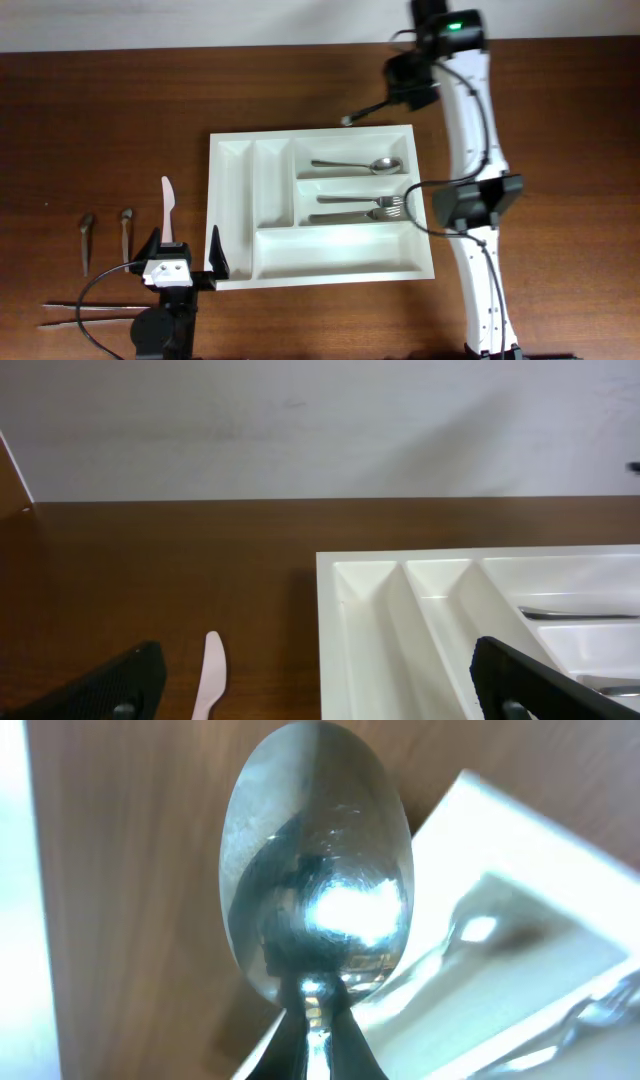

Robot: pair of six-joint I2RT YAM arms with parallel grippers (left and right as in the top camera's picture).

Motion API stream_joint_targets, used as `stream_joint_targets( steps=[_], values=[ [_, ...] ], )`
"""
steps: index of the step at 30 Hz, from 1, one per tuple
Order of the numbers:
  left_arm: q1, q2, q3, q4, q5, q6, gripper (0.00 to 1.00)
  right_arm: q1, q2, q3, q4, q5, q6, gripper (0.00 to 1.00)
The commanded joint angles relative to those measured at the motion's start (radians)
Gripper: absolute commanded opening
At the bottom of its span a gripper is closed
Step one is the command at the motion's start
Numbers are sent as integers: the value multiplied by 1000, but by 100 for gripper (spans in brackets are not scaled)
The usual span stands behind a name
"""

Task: Pack container
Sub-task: 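Lift the spoon and carry it toward the tray, then lower the spoon into the upper-right compartment and open the right gripper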

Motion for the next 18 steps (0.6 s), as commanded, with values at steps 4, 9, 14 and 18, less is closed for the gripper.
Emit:
stream_joint_targets(
  steps=[4,9,14,18],
  values=[
    [3,-7,-5,-1,8,15,99,94,-51,-8,-6,3,122,4],
    [3,-7,-5,-1,8,15,99,127,-51,-61,-6,11,175,4],
    [3,-7,-5,-1,8,15,99,127,-51,-151,-6,6,238,4],
    [3,-7,-5,-1,8,15,99,126,-50,-202,-6,11,288,4]
  ],
)
